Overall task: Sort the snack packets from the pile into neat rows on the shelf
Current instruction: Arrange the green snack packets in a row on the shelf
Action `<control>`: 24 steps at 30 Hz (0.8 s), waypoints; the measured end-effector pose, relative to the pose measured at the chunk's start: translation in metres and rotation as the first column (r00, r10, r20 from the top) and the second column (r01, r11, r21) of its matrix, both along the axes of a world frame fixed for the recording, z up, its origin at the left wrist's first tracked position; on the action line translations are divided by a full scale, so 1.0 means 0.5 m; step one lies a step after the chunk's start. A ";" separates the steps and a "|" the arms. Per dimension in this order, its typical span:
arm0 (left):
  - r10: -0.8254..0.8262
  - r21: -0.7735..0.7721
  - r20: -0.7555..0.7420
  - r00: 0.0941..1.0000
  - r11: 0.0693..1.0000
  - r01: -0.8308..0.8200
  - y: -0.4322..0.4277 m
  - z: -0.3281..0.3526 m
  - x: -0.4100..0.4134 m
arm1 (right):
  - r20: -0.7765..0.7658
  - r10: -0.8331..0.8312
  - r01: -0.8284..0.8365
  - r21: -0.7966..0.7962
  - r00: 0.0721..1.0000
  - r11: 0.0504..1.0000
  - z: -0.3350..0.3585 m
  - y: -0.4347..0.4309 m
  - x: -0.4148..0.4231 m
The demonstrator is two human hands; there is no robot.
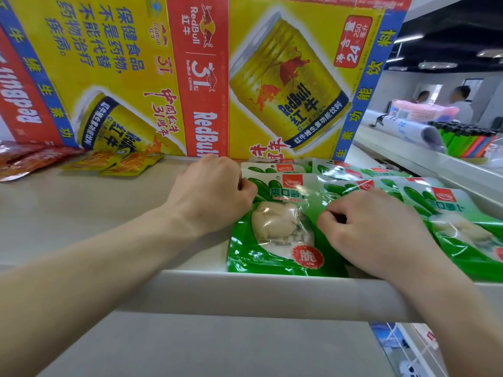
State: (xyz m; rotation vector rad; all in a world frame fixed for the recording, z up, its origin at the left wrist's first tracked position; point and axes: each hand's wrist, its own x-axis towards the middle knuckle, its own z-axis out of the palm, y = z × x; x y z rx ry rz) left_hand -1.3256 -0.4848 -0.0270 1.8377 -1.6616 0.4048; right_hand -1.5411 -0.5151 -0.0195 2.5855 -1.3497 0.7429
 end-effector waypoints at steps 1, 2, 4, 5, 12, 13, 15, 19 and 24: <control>0.000 0.006 -0.003 1.000 1.000 0.000 -0.002 -0.001 0.001 | 0.002 -0.002 0.002 -0.004 1.000 1.000 0.000 0.000 0.000; -0.001 0.011 -0.007 1.000 1.000 0.002 -0.003 -0.002 0.003 | 0.006 -0.004 0.004 -0.010 1.000 1.000 -0.001 0.000 -0.001; -0.010 0.020 -0.020 1.000 1.000 0.010 -0.006 -0.004 0.007 | 0.010 -0.008 0.008 -0.020 1.000 1.000 -0.002 0.001 -0.002; -0.022 0.024 -0.027 0.999 0.999 0.022 -0.007 -0.006 0.008 | 0.012 -0.011 0.011 -0.026 1.000 1.000 -0.002 0.001 -0.002; -0.103 0.035 -0.087 0.991 0.994 0.107 -0.008 -0.008 0.014 | 0.043 -0.032 0.034 -0.047 0.999 0.998 -0.002 0.005 -0.003; -0.101 0.036 -0.094 0.990 0.994 0.105 -0.008 -0.009 0.015 | 0.055 -0.032 0.034 -0.046 0.998 0.998 -0.003 0.007 -0.004; -0.093 0.028 -0.110 0.990 0.995 0.096 -0.006 -0.008 0.015 | 0.092 -0.029 0.033 -0.042 0.995 0.999 -0.001 0.010 -0.004; -0.050 0.001 -0.112 0.992 0.999 0.050 0.002 -0.003 0.014 | 0.137 -0.026 0.033 -0.048 0.990 0.998 -0.001 0.011 -0.006; -0.059 0.019 -0.126 0.990 0.998 0.062 0.005 -0.002 0.018 | 0.225 -0.021 0.042 -0.090 0.974 0.995 -0.002 0.014 -0.009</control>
